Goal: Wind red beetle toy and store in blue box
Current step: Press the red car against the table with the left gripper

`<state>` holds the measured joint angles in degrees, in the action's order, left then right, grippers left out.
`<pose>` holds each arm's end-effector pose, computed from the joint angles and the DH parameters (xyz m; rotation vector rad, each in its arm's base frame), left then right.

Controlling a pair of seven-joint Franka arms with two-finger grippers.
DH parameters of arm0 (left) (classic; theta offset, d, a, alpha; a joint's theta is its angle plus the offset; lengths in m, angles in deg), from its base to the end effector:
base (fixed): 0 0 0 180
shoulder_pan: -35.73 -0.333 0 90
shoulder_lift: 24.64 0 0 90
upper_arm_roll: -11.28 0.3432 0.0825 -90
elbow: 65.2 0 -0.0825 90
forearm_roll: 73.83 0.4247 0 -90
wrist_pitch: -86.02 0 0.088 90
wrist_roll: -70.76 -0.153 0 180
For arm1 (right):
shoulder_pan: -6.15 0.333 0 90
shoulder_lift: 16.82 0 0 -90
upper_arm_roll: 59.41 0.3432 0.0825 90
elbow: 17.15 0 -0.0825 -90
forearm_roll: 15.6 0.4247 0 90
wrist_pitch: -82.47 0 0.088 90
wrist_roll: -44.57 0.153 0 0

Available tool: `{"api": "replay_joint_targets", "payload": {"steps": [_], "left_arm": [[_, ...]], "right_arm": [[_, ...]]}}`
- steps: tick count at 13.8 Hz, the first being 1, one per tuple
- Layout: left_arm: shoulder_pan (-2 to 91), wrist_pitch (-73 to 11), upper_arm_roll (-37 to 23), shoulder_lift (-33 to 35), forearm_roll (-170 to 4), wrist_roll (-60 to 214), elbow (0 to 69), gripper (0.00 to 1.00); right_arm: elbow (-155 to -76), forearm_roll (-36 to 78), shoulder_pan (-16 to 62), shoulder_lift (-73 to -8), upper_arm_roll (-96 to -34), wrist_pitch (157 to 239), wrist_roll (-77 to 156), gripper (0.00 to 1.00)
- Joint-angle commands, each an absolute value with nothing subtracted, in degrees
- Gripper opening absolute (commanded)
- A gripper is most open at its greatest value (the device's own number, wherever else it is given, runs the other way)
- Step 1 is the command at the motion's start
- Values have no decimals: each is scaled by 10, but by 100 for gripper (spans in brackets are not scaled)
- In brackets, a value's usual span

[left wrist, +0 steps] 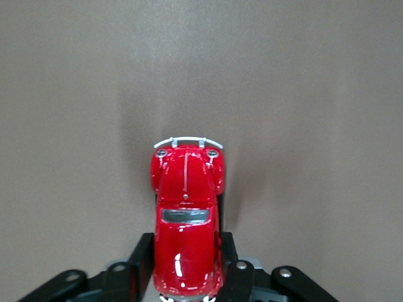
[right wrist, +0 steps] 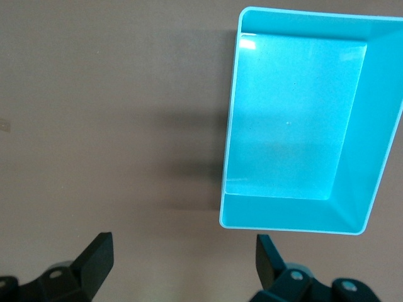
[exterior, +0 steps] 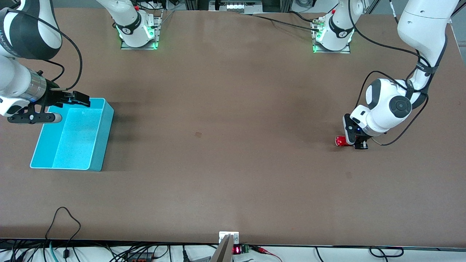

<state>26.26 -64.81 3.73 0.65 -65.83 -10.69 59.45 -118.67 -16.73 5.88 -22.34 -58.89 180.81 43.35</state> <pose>0.5963 0.0159 0.1325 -2.2846 2.1203 -0.0121 0.6092 -0.0002 0.4566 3.1151 0.0468 -0.2372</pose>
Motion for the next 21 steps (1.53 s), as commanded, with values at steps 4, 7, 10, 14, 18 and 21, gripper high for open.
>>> {"api": "replay_joint_targets", "payload": {"steps": [4,7,10,14,18,21], "left_arm": [[258,-653,35,6,-649,-114,595,35],[261,-653,35,6,-647,-125,594,35],[262,-652,35,6,-648,-156,593,33],[260,-652,35,8,-649,-149,592,33],[258,-652,35,13,-650,-149,592,33],[248,-651,35,21,-649,-156,591,31]], "right_arm": [[-1178,-173,60,-221,-589,1789,430,100],[-1178,-172,59,-224,-589,1784,429,100],[-1177,-172,58,-224,-589,1777,431,100],[-1177,-168,58,-224,-590,1777,433,100],[-1177,-168,58,-224,-590,1777,434,100],[-1177,-169,58,-224,-590,1778,434,100]]}}
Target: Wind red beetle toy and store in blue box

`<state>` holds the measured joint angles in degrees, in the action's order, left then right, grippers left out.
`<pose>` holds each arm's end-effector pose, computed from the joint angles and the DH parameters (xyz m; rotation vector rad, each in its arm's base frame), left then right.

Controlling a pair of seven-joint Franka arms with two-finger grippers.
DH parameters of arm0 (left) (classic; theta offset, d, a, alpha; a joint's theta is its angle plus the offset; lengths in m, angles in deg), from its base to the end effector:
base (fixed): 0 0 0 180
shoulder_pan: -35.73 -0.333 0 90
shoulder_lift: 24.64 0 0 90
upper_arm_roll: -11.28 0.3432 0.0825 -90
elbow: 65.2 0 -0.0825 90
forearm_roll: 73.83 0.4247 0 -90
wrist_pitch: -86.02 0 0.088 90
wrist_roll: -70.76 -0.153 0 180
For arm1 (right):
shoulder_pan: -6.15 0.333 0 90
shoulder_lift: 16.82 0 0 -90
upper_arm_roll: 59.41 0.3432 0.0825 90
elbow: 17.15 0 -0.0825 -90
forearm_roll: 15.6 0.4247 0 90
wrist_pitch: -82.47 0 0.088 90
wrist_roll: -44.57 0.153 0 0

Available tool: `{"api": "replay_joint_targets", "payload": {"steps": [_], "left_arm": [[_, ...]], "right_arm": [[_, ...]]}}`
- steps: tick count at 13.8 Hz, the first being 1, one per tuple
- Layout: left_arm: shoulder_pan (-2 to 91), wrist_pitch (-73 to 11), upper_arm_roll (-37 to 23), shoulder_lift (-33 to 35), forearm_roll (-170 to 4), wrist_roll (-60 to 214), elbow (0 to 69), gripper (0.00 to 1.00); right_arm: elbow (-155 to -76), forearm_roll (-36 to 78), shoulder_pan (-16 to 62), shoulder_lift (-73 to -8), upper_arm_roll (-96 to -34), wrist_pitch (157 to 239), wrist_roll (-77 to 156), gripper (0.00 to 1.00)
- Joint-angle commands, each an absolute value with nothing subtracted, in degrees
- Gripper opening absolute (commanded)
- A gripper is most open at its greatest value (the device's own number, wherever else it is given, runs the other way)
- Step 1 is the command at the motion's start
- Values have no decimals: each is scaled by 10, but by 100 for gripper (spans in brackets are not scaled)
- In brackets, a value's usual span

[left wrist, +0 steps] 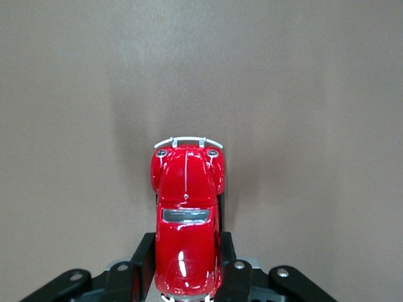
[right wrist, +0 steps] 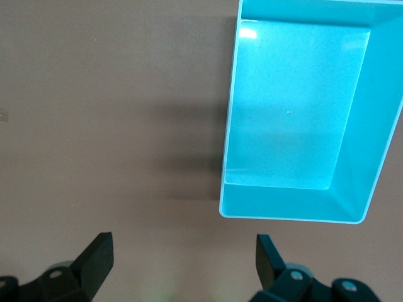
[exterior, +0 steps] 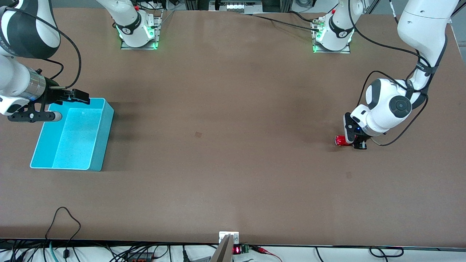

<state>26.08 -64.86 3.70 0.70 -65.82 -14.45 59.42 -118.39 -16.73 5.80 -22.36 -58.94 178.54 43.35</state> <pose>0.5964 0.0174 0.1323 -2.2163 2.1910 -0.0117 0.6037 -0.0017 0.4563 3.1109 0.0425 -0.2919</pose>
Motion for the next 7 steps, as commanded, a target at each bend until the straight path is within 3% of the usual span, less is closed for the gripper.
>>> {"api": "replay_joint_targets", "payload": {"steps": [1,7], "left_arm": [[238,-646,35,21,-649,-156,591,31],[161,-645,35,41,-649,-242,589,31]], "right_arm": [[-1176,-174,59,-224,-590,1784,434,100],[-1176,-172,60,-228,-590,1810,438,100]]}}
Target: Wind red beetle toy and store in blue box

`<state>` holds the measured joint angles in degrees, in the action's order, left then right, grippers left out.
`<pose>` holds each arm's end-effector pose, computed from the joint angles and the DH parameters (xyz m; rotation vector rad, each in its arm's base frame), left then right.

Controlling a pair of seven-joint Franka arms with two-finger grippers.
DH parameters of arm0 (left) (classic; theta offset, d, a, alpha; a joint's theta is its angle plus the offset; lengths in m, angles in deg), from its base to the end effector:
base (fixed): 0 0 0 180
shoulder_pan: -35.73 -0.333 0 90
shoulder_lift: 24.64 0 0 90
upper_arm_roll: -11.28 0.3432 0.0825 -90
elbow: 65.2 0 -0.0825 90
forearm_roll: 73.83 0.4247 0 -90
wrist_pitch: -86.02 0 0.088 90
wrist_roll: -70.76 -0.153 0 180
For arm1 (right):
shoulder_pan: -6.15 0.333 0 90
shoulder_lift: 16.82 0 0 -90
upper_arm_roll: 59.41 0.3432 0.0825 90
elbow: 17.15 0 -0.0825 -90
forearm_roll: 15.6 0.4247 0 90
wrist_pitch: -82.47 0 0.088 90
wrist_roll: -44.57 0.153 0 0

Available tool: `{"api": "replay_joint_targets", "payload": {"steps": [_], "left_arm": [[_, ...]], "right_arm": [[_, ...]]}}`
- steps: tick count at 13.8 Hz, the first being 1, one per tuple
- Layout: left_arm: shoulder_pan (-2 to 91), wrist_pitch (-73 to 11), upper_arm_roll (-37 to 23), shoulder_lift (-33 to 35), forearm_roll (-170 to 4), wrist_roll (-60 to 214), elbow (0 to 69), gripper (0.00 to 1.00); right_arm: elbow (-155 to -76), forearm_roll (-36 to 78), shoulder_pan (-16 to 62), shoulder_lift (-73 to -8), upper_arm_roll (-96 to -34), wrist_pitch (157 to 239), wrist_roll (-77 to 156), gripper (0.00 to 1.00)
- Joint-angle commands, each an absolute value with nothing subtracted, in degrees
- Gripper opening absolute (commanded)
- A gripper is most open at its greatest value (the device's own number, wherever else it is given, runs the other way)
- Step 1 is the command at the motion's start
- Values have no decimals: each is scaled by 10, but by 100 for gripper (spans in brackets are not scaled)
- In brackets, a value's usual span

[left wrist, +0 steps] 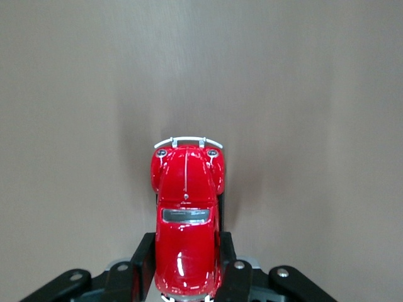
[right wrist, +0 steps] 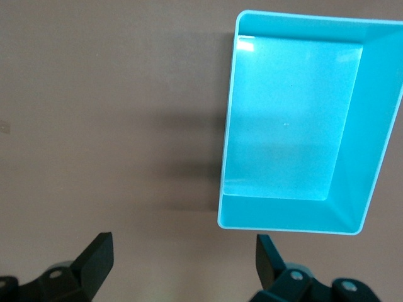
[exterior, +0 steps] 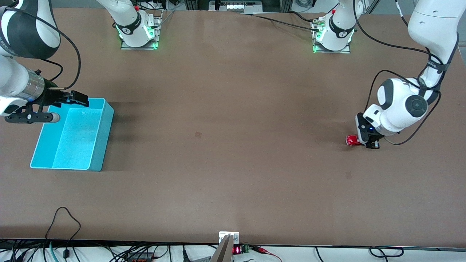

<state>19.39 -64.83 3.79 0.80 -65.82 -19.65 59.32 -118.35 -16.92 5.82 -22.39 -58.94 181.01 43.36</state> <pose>0.5906 0.0878 0.1318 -2.2459 2.1600 -0.0064 0.6111 -0.0018 0.4590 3.1129 0.0446 -0.2243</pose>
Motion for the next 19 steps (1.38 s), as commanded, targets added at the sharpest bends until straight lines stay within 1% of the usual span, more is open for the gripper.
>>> {"api": "replay_joint_targets", "payload": {"steps": [1,3,6,7,8,9,10,11,13,15,17,19], "left_arm": [[149,-645,35,44,-649,-265,584,31],[120,-645,36,51,-649,-320,578,32],[75,-645,36,66,-649,-377,568,35],[66,-645,36,67,-649,-388,567,38],[63,-645,37,67,-649,-392,566,49],[64,-644,37,63,-649,-391,565,73],[67,-626,35,48,-651,-390,564,100],[72,-602,34,35,-656,-388,557,100],[83,-525,-9,11,-656,-387,527,100],[93,-454,-34,-1,-656,-386,493,100],[105,-434,-40,-23,-657,-386,487,100],[129,-433,-40,-43,-657,-385,486,100]], "right_arm": [[-1177,-172,61,-228,-590,1807,439,100],[-1177,-171,60,-228,-590,1807,438,100],[-1177,-170,60,-228,-590,1800,439,100],[-1177,-170,59,-228,-590,1797,440,100],[-1177,-170,59,-228,-590,1794,440,100],[-1177,-170,59,-228,-590,1794,440,100],[-1177,-169,59,-228,-590,1794,440,100],[-1177,-168,58,-228,-590,1793,439,100],[-1177,-168,55,-228,-591,1794,434,100],[-1176,-168,55,-228,-591,1794,436,100],[-1176,-168,56,-228,-591,1794,437,100],[-1176,-168,56,-229,-591,1794,437,100]]}}
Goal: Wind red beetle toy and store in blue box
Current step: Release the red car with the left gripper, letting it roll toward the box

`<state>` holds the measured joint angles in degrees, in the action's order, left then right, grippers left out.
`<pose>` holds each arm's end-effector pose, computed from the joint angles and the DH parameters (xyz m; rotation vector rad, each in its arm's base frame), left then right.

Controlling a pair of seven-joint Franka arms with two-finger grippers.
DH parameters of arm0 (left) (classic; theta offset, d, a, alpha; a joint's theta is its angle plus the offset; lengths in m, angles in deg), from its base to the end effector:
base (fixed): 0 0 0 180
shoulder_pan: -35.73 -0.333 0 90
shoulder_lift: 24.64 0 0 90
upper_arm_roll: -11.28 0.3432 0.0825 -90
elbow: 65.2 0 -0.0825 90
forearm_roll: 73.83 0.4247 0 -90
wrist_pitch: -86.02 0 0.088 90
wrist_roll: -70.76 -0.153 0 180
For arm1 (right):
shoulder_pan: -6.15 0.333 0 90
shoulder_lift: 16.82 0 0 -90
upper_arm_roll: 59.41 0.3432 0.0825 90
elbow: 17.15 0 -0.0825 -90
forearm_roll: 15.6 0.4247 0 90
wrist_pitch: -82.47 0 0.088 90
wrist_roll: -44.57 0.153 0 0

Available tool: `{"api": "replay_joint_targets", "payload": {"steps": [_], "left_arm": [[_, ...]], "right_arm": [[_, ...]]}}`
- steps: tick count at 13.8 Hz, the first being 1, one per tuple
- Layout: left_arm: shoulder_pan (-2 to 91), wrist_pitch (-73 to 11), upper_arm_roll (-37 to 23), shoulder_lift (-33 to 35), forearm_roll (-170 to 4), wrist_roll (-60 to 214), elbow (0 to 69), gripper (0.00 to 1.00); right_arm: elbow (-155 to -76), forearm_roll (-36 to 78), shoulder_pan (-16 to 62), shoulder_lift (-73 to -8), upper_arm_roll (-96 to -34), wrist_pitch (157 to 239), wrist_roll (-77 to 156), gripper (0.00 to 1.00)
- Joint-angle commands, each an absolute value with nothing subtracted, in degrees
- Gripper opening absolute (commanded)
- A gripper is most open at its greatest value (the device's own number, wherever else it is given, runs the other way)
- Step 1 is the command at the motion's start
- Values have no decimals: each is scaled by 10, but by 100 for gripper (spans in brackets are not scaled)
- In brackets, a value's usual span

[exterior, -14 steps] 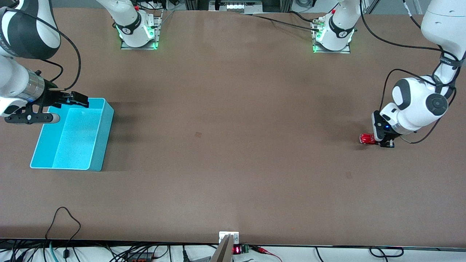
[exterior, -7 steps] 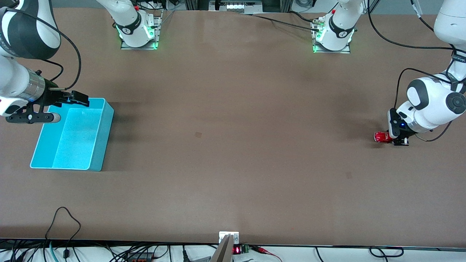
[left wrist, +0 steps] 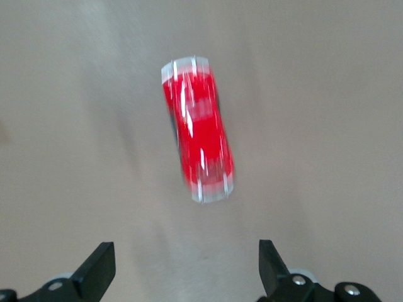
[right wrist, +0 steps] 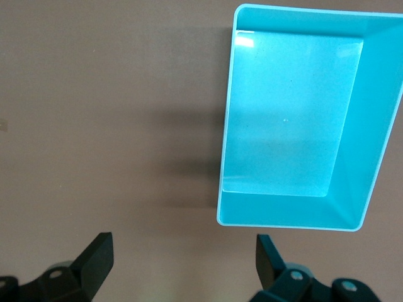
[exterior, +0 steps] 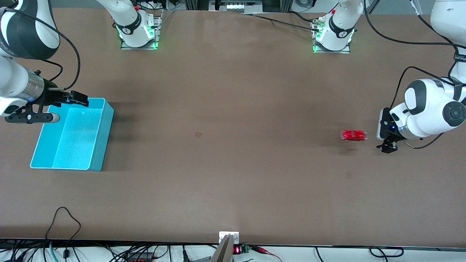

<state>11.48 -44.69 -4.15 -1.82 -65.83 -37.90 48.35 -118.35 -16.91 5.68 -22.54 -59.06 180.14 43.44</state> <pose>0.6275 0.1062 0.2143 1.8821 -2.4267 -0.0614 0.6089 -0.0046 0.4565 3.1112 0.0351 -0.2521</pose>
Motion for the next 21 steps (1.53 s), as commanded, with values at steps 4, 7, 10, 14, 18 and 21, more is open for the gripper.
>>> {"api": "replay_joint_targets", "payload": {"steps": [4,7,10,14,18,21], "left_arm": [[139,-433,-40,-57,-657,-360,474,100],[145,-435,-40,-53,-658,-255,466,100],[146,-438,-39,-55,-673,-95,461,100],[142,-439,-38,-54,-707,126,421,100],[146,-387,-36,-73,-705,386,375,100],[159,-280,-33,-78,-709,597,297,100]], "right_arm": [[-1177,-167,55,-229,-591,1794,436,100],[-1176,-168,55,-229,-591,1794,432,100],[-1177,-168,54,-229,-593,1794,432,100],[-1177,-168,51,-230,-594,1793,430,100],[-1177,-168,51,-232,-594,1794,431,100],[-1178,-167,50,-233,-594,1794,431,100]]}}
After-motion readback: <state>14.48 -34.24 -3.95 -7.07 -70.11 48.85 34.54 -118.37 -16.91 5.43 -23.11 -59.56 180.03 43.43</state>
